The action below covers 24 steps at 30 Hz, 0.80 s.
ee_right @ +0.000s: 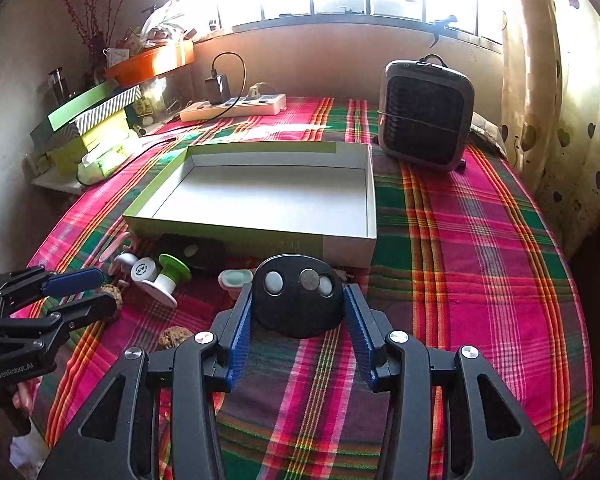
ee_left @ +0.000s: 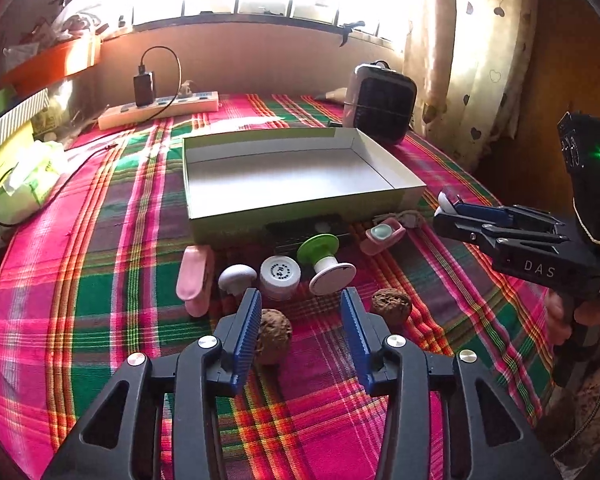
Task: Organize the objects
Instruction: 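Carry the black disc and the walnut up over the white tray with both tools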
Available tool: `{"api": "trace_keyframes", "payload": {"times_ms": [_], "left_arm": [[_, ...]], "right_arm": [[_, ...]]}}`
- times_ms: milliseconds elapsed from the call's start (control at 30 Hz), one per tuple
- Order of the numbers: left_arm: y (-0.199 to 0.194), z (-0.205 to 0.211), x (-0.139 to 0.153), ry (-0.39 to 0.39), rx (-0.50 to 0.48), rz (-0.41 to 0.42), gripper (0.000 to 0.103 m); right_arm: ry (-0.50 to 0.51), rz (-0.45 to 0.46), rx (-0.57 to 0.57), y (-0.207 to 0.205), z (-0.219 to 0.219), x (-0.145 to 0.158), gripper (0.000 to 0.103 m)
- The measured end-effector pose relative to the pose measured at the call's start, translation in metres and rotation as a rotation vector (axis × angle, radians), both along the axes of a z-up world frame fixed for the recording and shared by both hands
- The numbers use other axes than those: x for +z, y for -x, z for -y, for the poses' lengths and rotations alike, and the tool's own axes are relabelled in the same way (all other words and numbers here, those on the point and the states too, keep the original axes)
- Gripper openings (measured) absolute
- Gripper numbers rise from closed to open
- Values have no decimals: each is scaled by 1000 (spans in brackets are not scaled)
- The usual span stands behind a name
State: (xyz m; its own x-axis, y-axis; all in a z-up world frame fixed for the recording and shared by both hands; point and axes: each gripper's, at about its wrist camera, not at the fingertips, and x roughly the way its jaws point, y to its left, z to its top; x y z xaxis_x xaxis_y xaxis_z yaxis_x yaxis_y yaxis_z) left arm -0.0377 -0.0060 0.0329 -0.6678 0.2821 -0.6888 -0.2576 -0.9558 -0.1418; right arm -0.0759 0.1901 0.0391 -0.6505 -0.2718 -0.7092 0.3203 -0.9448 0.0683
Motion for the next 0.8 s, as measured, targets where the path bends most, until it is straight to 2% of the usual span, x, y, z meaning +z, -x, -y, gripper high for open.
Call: {"api": "trace_keyframes", "payload": {"times_ms": [100, 367, 500, 667, 800], "left_arm": [[0, 4, 0, 14, 15, -1, 41], [11, 3, -21, 37, 37, 86, 40], [12, 4, -26, 35, 45, 104, 40], [12, 3, -26, 44, 45, 99, 28], [11, 1, -25, 54, 43, 92, 27]], "right_arm": [[-1, 8, 2, 0, 1, -3, 45], [-5, 12, 7, -1, 3, -4, 45], [-5, 13, 11, -2, 4, -4, 45], [-6, 18, 11, 0, 4, -6, 45], [-7, 21, 12, 0, 5, -7, 45]]}}
